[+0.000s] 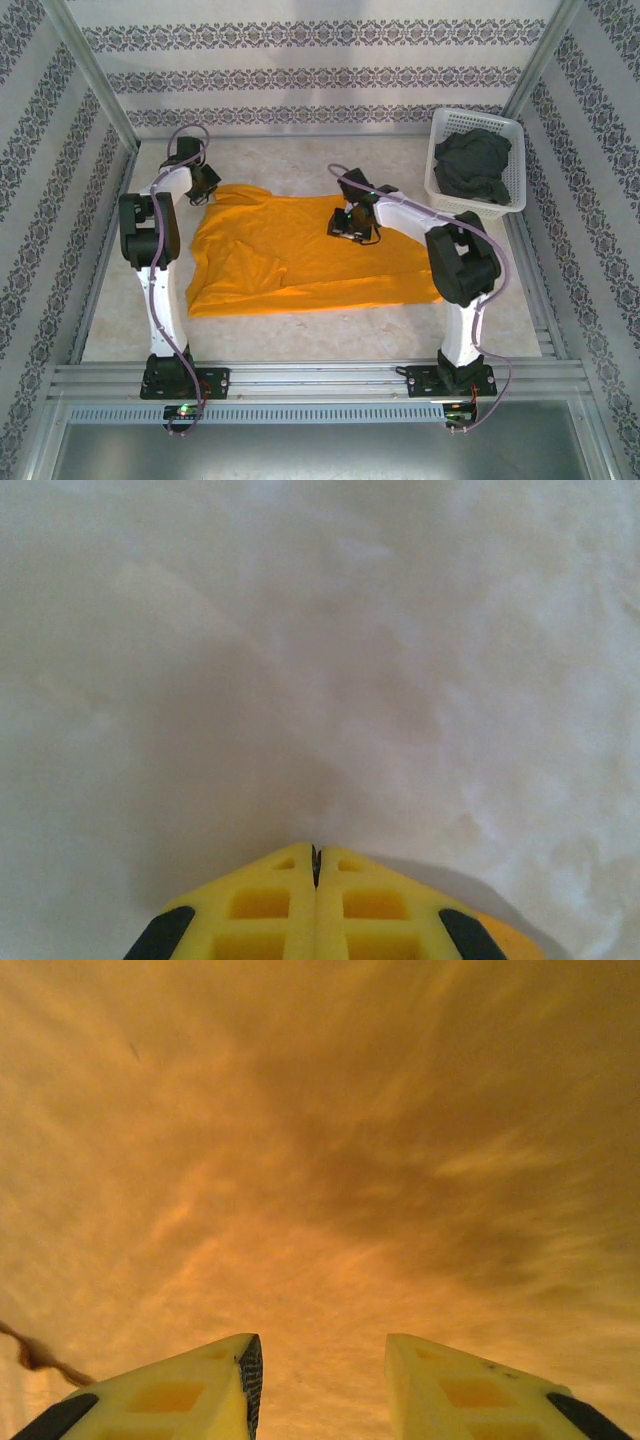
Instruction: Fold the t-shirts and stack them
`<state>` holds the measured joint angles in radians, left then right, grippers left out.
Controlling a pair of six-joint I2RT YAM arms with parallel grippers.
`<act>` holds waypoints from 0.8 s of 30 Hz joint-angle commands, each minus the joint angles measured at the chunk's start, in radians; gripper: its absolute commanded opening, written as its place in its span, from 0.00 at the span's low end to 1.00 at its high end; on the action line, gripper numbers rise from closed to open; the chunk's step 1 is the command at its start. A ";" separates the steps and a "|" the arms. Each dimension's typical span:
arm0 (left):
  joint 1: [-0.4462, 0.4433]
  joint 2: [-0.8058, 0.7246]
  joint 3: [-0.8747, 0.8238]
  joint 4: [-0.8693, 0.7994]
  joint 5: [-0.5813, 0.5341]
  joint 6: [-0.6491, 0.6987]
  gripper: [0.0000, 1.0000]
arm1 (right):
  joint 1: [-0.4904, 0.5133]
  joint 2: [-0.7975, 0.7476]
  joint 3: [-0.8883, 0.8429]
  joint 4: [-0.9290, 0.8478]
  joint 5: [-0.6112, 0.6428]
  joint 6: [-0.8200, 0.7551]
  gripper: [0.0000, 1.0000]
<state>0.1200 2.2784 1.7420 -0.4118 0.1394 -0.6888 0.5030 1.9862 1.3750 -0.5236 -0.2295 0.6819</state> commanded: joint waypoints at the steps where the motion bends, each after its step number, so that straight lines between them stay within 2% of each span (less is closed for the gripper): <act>1: 0.028 -0.057 -0.028 0.042 0.021 -0.008 0.00 | 0.041 0.084 0.034 -0.022 -0.067 0.035 0.39; 11: 0.116 -0.098 -0.033 0.057 0.027 0.008 0.00 | 0.163 0.203 0.172 -0.021 -0.186 0.104 0.39; 15: 0.122 -0.094 -0.022 0.071 0.054 0.006 0.00 | 0.188 0.206 0.205 0.000 -0.207 0.122 0.39; 19: 0.121 -0.098 -0.028 0.083 0.062 -0.012 0.00 | 0.143 0.165 0.229 -0.005 -0.186 0.100 0.41; 24: 0.106 -0.129 -0.087 0.140 0.110 -0.056 0.00 | -0.016 0.092 0.227 -0.046 -0.065 0.021 0.42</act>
<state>0.2371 2.2044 1.6917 -0.3347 0.2115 -0.7090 0.5915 2.1521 1.5753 -0.5201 -0.3893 0.7574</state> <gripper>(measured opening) 0.058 0.422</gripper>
